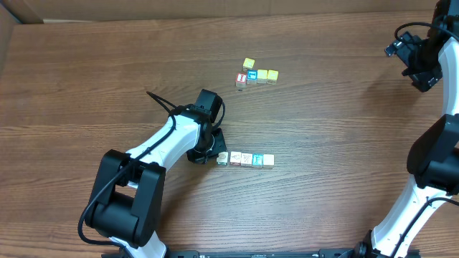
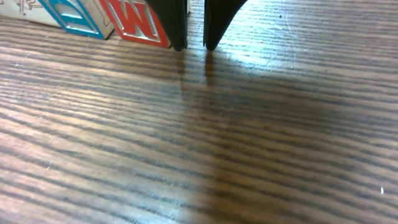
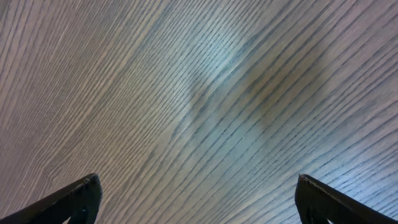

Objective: Flip 5 blocks

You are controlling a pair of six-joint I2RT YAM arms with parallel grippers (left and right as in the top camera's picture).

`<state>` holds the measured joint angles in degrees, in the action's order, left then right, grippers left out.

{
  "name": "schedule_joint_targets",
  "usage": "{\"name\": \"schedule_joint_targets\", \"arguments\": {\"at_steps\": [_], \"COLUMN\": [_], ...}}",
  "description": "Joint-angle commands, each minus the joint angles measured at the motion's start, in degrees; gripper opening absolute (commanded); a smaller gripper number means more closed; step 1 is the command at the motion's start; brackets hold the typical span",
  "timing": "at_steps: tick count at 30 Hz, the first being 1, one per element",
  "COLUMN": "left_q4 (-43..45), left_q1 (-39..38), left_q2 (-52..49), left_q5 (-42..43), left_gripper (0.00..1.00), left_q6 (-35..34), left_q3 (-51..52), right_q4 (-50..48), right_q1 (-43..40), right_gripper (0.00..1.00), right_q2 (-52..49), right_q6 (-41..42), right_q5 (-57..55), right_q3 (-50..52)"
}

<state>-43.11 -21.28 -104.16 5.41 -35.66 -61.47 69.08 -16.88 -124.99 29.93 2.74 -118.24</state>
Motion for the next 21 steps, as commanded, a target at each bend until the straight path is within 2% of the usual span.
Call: {"name": "schedule_joint_targets", "arguments": {"at_steps": [1,14,21], "left_q4": [0.8,1.0,0.6], "left_q1": [0.3,0.3,0.3], "left_q2": [-0.2,-0.2,-0.2], "left_q5": [0.6,3.6,-0.2], "left_gripper": [0.04,0.04,0.04], "left_q6": [-0.7,-1.9,-1.6], "left_q3": [0.3,0.3,-1.9], "right_q4": [-0.1,-0.1,-0.1], "right_q1": [-0.2,-0.2,-0.2], "right_gripper": [1.00,1.00,1.00], "right_q2": [1.6,1.6,1.6], "right_q6": [-0.4,-0.4,-0.4], "right_q5": [-0.1,-0.1,-0.1], "right_q3": [-0.7,-0.7,-0.7]}}
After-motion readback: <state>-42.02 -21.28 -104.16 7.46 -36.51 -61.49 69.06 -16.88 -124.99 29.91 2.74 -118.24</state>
